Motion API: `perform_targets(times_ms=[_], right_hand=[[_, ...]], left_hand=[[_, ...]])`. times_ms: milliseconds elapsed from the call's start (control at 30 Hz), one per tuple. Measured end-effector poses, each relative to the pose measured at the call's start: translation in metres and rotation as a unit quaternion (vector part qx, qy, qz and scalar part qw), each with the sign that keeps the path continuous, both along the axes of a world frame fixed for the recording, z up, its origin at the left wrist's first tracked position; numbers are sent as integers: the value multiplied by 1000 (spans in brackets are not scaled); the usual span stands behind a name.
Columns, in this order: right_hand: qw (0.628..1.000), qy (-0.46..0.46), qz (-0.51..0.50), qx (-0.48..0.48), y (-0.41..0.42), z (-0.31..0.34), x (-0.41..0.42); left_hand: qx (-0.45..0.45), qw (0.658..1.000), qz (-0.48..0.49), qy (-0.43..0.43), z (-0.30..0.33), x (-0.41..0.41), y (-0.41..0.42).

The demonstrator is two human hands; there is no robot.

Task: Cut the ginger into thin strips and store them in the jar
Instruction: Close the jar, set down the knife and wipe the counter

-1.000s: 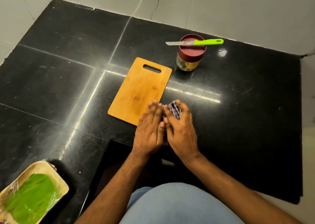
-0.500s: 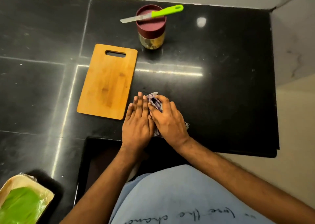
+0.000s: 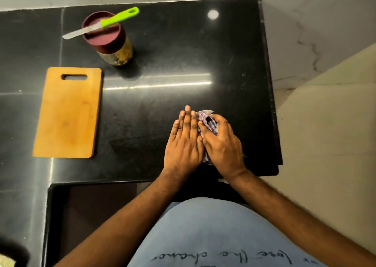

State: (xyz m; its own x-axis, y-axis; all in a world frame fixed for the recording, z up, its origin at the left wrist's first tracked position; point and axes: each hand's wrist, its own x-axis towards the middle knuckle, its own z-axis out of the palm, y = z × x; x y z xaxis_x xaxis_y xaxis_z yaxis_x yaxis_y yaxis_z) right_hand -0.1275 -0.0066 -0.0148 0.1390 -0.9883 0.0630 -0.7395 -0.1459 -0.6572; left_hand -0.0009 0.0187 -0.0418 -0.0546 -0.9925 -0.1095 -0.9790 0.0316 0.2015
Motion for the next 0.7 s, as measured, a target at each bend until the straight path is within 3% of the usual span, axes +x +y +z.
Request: perform_targets(times_ms=[167,300,433,600,700], right_hand=[[997,-22,-68,9,-11,0,-58],[992,107,-60,-11,-17,-10,-108],[986,148,-66,-27,-23,-7,-141],[986,95,-130,-51,-30,5,-157],[977,130,-162,-52,-28,14,-161]], left_hand=[[0,998,-50,24,-3,-57,-25],[-3,995,-96,36,-6,-101,-45],[6,990,-135,43,-7,-133,-62],[10,981,-185,53,-5,-154,-81],[5,975,-208,75,1,-154,-89]])
